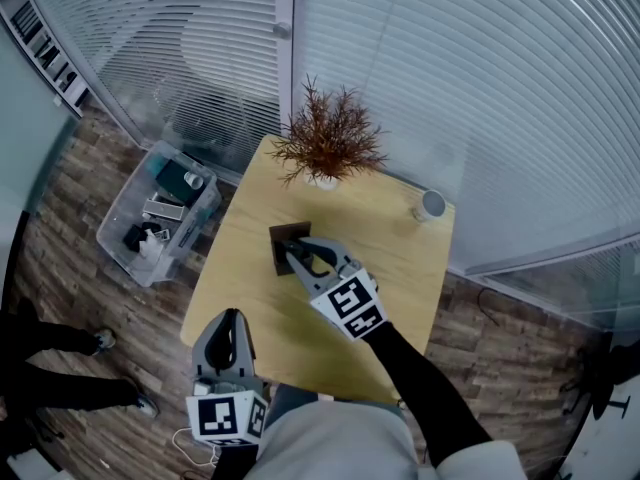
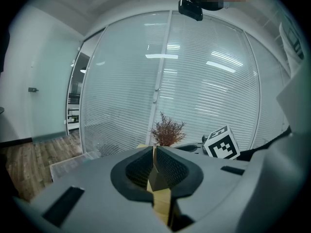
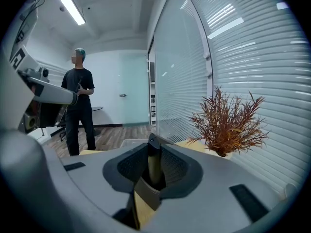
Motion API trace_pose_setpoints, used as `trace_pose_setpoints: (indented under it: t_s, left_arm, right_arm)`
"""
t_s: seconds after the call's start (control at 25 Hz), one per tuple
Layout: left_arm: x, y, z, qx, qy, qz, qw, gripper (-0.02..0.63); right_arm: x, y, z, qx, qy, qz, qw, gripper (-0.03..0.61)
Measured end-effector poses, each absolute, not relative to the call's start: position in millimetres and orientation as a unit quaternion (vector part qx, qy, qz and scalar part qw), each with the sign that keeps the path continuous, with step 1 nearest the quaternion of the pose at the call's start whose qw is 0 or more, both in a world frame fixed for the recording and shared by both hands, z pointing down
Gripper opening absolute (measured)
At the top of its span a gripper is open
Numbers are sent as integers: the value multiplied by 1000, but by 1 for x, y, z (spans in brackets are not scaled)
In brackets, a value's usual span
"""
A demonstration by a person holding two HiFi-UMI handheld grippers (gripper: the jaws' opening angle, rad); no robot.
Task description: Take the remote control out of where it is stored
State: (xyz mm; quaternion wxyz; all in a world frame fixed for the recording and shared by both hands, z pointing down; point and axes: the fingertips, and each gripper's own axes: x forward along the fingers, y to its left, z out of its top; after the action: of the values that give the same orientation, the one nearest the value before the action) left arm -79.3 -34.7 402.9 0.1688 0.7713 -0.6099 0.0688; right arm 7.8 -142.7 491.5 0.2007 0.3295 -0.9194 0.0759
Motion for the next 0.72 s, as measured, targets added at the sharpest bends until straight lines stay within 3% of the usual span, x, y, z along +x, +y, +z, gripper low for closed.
trace_pose_setpoints:
  t_s: [0.72]
  left_arm:
    - [-76, -35, 405, 774, -604, 72, 175, 28]
  right_arm:
    - [9, -144, 483, 332, -921, 74, 191, 78]
